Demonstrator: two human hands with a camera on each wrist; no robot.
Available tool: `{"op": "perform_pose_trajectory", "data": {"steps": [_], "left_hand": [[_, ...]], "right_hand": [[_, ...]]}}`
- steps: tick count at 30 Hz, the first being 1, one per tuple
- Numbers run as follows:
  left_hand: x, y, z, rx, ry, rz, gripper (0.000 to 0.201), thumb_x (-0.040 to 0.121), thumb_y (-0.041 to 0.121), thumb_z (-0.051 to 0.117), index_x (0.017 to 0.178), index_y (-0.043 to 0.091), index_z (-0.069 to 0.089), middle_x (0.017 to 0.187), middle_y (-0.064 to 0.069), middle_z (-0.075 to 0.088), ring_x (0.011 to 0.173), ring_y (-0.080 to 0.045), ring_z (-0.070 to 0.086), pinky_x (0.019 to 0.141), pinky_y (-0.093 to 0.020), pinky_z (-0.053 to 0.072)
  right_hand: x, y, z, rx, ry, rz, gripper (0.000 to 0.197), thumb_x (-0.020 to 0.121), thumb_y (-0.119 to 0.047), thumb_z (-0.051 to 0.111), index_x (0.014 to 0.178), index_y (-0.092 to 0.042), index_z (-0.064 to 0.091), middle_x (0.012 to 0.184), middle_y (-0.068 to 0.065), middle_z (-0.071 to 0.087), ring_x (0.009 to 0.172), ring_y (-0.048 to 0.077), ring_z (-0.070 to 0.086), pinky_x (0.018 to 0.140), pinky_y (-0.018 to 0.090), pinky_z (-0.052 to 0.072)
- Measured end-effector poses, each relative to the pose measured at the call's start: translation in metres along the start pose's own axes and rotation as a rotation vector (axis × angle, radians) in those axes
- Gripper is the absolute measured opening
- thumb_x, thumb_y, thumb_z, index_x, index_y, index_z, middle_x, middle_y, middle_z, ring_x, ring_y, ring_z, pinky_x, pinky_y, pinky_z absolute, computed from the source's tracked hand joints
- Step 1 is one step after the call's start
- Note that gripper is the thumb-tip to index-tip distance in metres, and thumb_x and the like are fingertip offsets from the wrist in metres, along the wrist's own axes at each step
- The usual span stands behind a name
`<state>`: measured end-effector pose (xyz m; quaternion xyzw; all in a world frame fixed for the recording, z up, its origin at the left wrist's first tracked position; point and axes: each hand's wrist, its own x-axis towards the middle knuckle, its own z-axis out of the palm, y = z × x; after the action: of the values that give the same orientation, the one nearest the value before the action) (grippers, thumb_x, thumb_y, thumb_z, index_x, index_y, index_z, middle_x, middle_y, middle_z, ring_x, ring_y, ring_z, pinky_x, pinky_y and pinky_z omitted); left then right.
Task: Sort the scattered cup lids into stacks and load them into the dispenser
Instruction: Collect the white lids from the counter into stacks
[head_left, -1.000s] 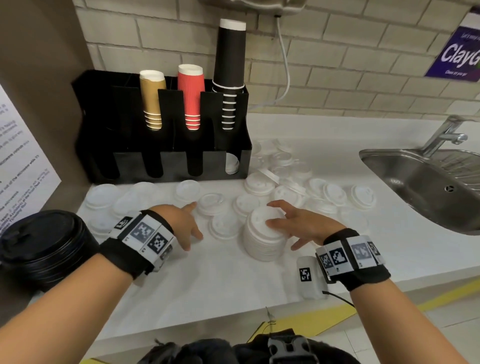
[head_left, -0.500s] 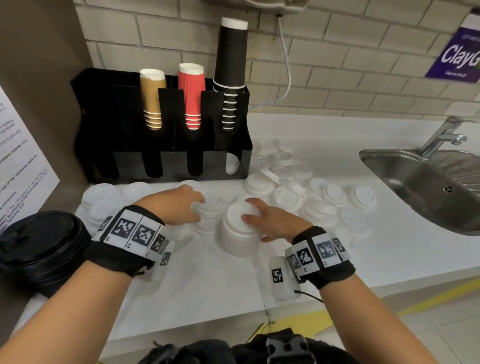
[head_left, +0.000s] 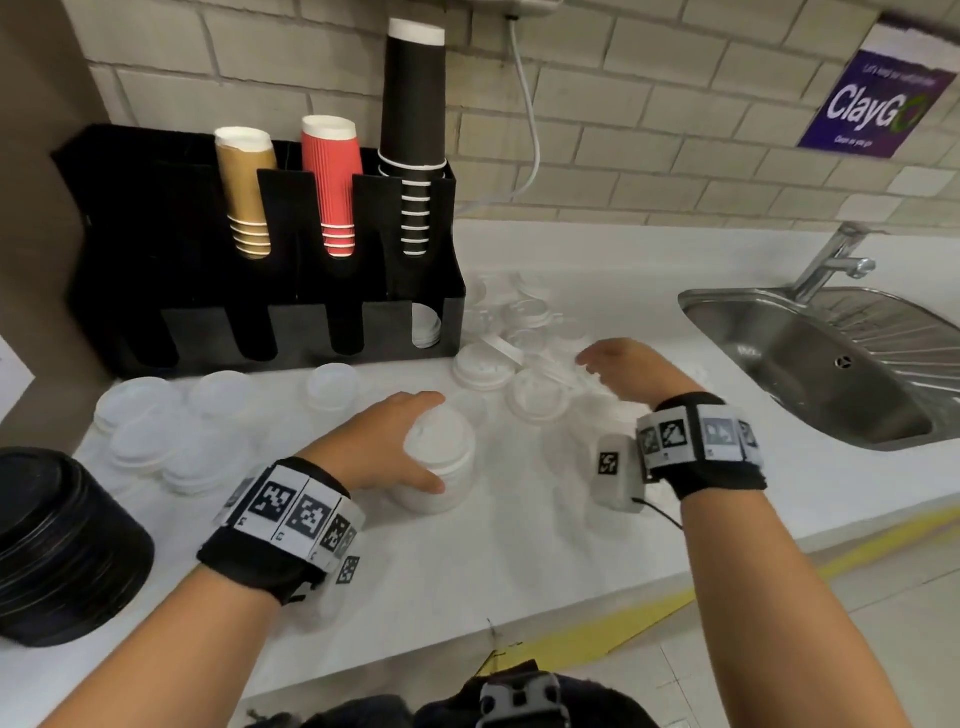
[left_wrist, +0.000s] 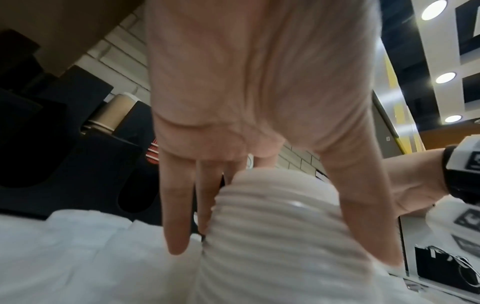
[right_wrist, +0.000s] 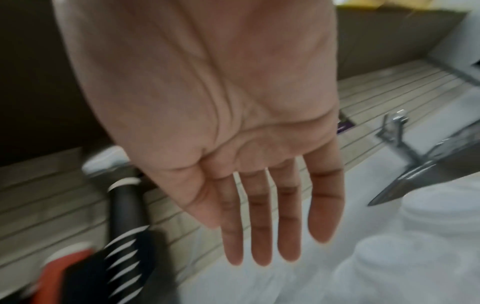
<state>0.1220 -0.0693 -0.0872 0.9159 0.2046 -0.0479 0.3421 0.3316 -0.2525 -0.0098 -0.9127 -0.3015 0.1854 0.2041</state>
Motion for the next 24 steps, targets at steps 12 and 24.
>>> {"op": "perform_pose_trajectory", "data": {"steps": [12, 24], "left_hand": [[0.007, 0.001, 0.006, -0.049, 0.074, -0.039, 0.105, 0.055, 0.039, 0.092, 0.145, 0.034, 0.036, 0.135, 0.011, 0.045, 0.116, -0.010, 0.041, 0.095, -0.026, 0.035], [0.008, 0.001, 0.008, -0.059, 0.064, -0.033, 0.101, 0.057, 0.038, 0.092, 0.142, 0.037, 0.037, 0.122, 0.013, 0.043, 0.110, -0.011, 0.042, 0.091, -0.028, 0.037]], "right_hand": [[-0.033, 0.079, -0.002, 0.040, -0.019, 0.460, 0.044, 0.091, -0.040, 0.058, 0.113, -0.001, 0.059, 0.113, 0.013, 0.063, 0.105, 0.030, 0.060, 0.097, 0.046, 0.047], [-0.050, 0.079, 0.039, -0.049, -0.035, 0.466, 0.085, 0.074, -0.038, 0.079, 0.140, -0.014, 0.033, 0.135, 0.010, 0.050, 0.121, 0.029, 0.049, 0.084, 0.034, 0.039]]}}
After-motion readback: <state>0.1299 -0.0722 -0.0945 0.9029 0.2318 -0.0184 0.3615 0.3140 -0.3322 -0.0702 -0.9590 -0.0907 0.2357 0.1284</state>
